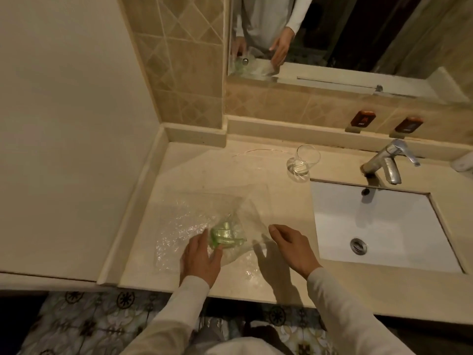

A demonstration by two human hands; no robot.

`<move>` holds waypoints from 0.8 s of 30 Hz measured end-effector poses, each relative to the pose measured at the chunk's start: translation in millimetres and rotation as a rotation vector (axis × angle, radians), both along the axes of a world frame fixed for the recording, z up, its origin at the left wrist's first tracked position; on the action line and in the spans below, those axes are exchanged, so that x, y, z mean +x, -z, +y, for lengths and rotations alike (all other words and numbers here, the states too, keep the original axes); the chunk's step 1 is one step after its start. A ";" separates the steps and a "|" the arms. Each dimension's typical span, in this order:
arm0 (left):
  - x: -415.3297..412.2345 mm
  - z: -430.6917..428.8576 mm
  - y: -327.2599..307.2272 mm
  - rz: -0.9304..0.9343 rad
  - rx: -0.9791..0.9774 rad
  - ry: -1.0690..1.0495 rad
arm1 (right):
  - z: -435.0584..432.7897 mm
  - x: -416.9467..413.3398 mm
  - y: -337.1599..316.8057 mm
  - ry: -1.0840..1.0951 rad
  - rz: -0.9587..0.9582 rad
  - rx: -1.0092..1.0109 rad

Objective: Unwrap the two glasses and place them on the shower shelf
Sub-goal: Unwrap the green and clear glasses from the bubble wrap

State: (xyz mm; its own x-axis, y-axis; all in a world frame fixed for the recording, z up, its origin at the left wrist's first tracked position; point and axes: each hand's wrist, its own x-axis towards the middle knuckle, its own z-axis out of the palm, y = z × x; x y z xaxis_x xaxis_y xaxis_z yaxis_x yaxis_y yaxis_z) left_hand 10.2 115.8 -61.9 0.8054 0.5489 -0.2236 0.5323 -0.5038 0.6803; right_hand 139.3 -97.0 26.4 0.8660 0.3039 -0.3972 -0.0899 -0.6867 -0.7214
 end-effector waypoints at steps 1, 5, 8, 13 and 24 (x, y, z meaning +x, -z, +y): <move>-0.6 -4.5 -2.1 -0.071 -0.096 -0.061 | -1.4 3.8 -0.8 -0.007 -0.003 0.012; 1.2 -19.5 -3.2 -0.081 -0.177 -0.109 | -4.4 18.1 0.6 -0.014 0.016 0.060; 4.2 -24.3 2.9 0.023 -0.129 -0.042 | -7.4 26.1 3.9 -0.033 0.041 0.079; 11.2 -33.1 8.2 0.342 0.135 0.125 | -9.2 40.8 7.9 -0.011 0.057 0.121; 30.6 -50.0 -14.6 -0.001 -0.312 -0.246 | -9.1 64.1 9.2 0.048 0.084 0.200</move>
